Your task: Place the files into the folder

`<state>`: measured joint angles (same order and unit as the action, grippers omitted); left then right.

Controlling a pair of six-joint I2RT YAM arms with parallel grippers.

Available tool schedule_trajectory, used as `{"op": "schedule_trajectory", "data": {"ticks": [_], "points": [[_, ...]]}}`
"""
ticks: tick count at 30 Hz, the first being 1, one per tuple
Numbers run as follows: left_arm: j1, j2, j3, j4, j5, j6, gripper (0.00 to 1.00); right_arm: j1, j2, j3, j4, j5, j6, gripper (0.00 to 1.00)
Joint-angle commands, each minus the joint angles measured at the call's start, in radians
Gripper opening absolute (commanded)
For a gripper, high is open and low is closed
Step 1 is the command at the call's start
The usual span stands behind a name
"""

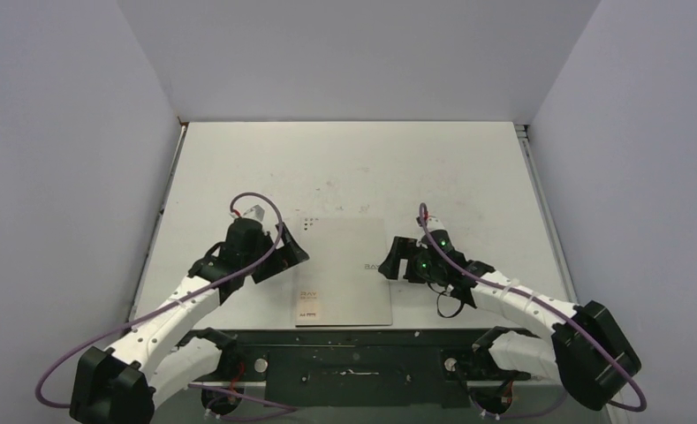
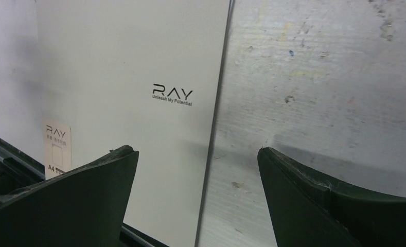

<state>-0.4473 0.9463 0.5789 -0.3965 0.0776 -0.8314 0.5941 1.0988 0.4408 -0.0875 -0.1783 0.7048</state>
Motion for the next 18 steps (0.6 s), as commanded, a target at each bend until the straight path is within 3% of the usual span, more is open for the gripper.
{"op": "schedule_trajectory", "data": {"ticks": [1,18], "points": [[0.015,0.021,-0.032,0.077,0.061,-0.031,0.94,0.042,0.057,-0.006,0.159,-0.015,0.055,0.90],[0.016,0.280,-0.104,0.325,0.200,-0.040,0.95,0.056,0.270,-0.028,0.356,-0.050,0.163,0.90]]}}
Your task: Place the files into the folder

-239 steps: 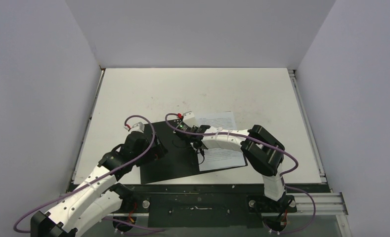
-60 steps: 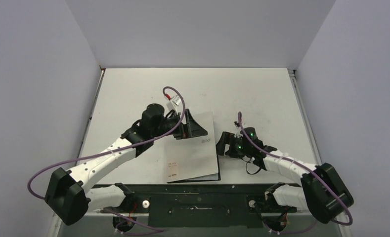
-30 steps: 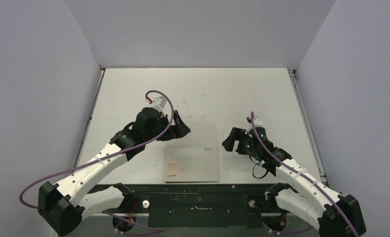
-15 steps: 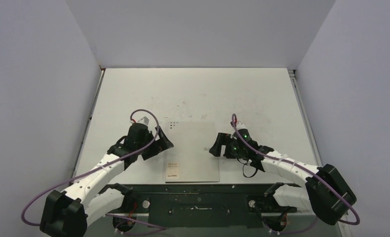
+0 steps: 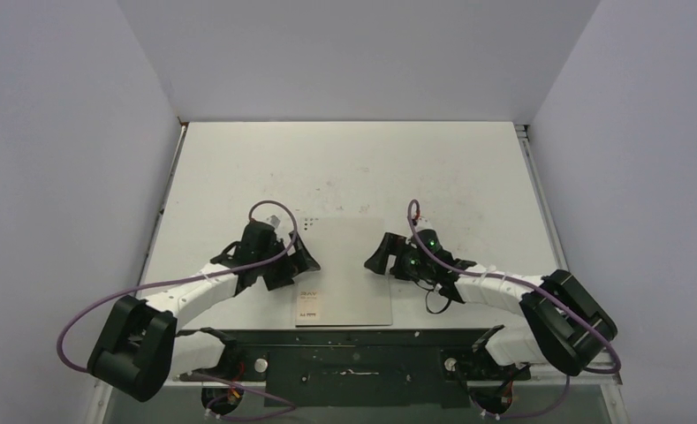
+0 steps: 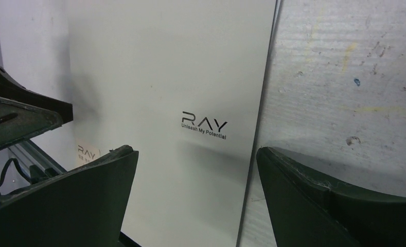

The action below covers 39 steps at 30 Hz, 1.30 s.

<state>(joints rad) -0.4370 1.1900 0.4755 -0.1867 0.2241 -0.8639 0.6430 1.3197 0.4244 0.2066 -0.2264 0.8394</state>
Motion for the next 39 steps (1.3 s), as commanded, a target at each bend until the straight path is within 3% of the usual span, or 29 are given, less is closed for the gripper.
{"op": "schedule_trajectory", "data": {"ticks": [1,12,26,39], "points": [[0.006,0.048,0.003,0.122,0.058,-0.008,0.95,0.007,0.061,-0.014,0.072,-0.002,0.036,0.90],[0.006,0.185,0.060,0.211,0.101,-0.008,0.96,-0.028,0.142,0.017,0.126,0.015,0.070,0.91],[0.007,0.391,0.231,0.245,0.107,-0.008,0.96,-0.161,0.237,0.084,0.146,-0.067,0.024,0.90],[0.036,0.431,0.328,0.189,0.075,0.025,0.96,-0.210,0.258,0.131,0.124,-0.079,-0.022,0.90]]}}
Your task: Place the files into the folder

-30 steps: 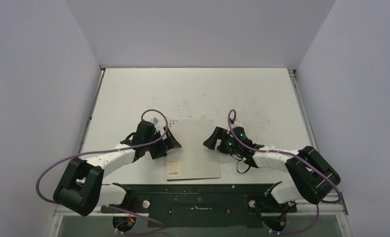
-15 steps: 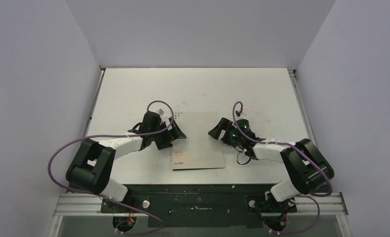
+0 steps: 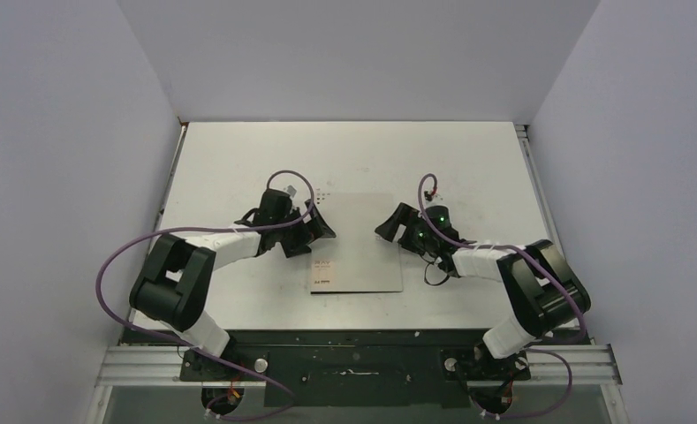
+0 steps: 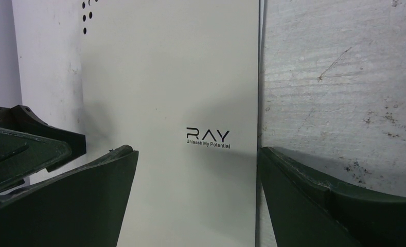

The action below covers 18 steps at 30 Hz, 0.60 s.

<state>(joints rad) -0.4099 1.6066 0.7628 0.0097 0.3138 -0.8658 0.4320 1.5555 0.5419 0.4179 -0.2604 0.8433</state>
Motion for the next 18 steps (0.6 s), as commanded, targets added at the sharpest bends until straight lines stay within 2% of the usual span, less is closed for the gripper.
{"op": "schedule_trajectory", "data": {"ticks": [1,14,15,18], "points": [[0.013,0.009,0.046,-0.008,-0.017,0.031,0.96,-0.001,0.015,0.016,-0.099,-0.039,-0.033,0.90],[0.025,-0.165,0.119,-0.192,-0.103,0.092,0.97,-0.042,-0.253,0.108,-0.363,0.124,-0.207,0.97],[0.025,-0.186,0.124,-0.208,-0.112,0.098,1.00,-0.042,-0.277,0.118,-0.386,0.137,-0.227,0.98],[0.025,-0.265,0.140,-0.269,-0.141,0.120,0.96,-0.046,-0.378,0.134,-0.451,0.174,-0.277,1.00]]}}
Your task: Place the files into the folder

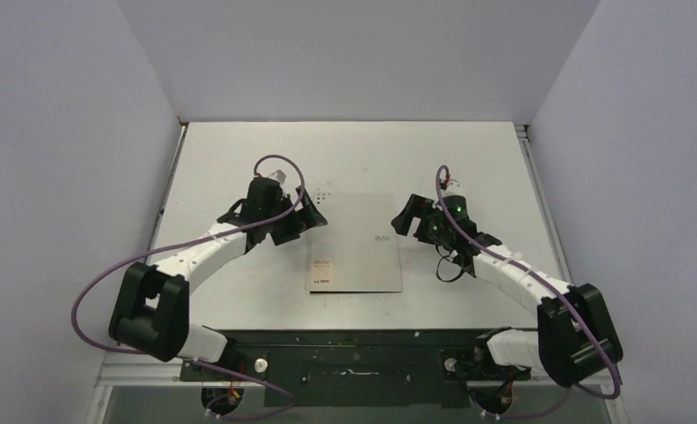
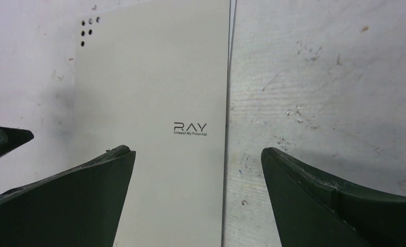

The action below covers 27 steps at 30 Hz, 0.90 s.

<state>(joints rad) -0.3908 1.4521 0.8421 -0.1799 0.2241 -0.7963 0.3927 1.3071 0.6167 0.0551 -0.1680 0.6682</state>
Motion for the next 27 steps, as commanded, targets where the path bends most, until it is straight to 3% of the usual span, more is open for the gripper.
{"op": "schedule_trajectory", "data": {"ticks": [1,9,17,27], "points": [[0.006,-0.132,0.068,-0.098,-0.061,0.058,0.96,-0.010,-0.161,0.061,-0.104,0.089,-0.117,1.00],[0.006,-0.316,0.112,-0.229,-0.105,0.140,0.96,-0.014,-0.378,0.099,-0.225,0.079,-0.208,0.90],[0.006,-0.517,0.094,-0.271,-0.136,0.216,0.96,-0.014,-0.600,0.120,-0.320,0.113,-0.233,0.90],[0.005,-0.742,0.026,-0.290,-0.156,0.284,0.96,-0.014,-0.726,0.166,-0.426,0.134,-0.227,0.90]]}}
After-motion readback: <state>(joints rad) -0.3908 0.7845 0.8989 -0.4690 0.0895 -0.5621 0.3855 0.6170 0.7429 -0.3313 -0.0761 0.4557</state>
